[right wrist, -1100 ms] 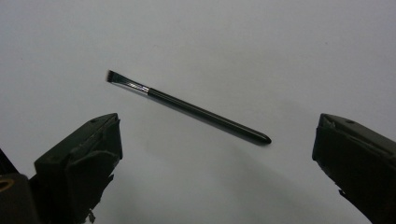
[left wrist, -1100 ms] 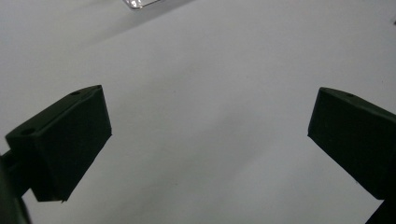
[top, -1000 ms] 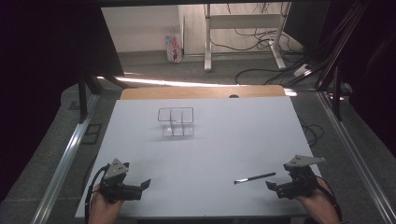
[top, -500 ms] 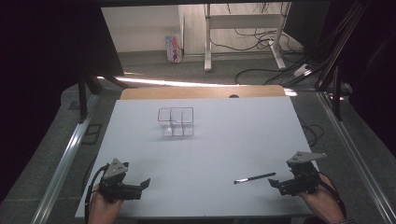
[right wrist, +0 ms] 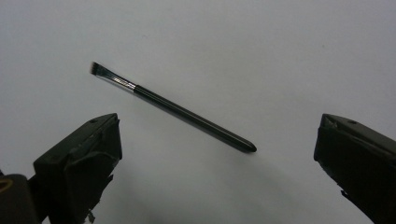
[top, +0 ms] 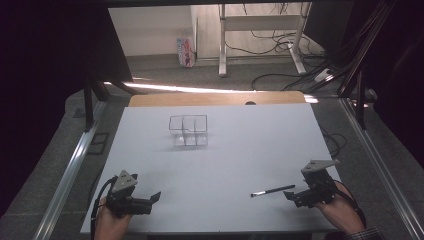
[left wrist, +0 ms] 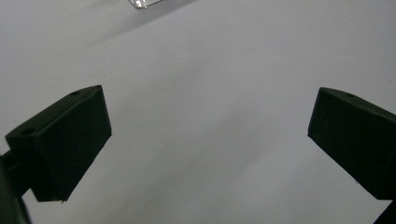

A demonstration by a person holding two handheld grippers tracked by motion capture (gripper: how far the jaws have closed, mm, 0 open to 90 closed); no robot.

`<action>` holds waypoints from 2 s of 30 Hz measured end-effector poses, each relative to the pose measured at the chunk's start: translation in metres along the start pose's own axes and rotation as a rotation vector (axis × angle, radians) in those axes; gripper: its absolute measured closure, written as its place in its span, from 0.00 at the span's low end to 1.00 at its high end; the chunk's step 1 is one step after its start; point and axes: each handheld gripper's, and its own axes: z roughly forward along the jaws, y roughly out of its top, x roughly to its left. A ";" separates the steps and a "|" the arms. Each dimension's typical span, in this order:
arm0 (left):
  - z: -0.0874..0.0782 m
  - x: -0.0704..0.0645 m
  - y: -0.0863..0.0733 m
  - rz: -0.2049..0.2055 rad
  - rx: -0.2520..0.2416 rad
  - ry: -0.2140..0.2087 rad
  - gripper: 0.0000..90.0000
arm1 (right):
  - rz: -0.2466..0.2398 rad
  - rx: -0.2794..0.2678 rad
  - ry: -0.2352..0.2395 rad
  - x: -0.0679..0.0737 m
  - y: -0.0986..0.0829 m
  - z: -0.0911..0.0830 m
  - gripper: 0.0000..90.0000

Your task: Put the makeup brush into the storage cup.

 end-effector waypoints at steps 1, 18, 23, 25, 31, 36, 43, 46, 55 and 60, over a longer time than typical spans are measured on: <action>0.000 -0.001 0.000 0.008 0.002 0.002 0.00 | -0.005 0.009 -0.006 0.000 0.003 0.001 0.01; 0.000 -0.003 0.001 0.025 0.008 0.011 0.00 | -0.083 0.085 -0.018 0.006 0.032 0.011 0.00; 0.001 -0.003 0.001 0.028 0.014 0.010 0.00 | -0.117 0.137 0.003 0.011 0.043 0.017 0.00; 0.001 -0.003 0.001 0.028 0.014 0.010 0.00 | -0.113 0.148 0.007 0.013 0.046 0.020 0.01; 0.002 -0.004 0.001 0.035 0.019 0.010 0.00 | -0.149 0.182 0.012 0.016 0.053 0.027 0.02; 0.001 -0.004 0.001 0.034 0.019 0.013 0.00 | -0.172 0.203 -0.002 0.019 0.059 0.030 0.04; 0.001 -0.004 0.001 0.033 0.019 0.013 0.00 | -0.173 0.231 -0.009 0.020 0.060 0.037 0.09; 0.001 -0.004 0.000 0.035 0.021 0.012 0.00 | -0.177 0.241 -0.001 0.021 0.059 0.040 0.12; 0.001 -0.005 0.000 0.034 0.025 0.013 0.00 | -0.210 0.270 0.022 0.022 0.051 0.050 0.21; 0.001 -0.005 0.000 0.036 0.028 0.015 0.00 | -0.226 0.290 0.038 0.025 0.046 0.056 0.24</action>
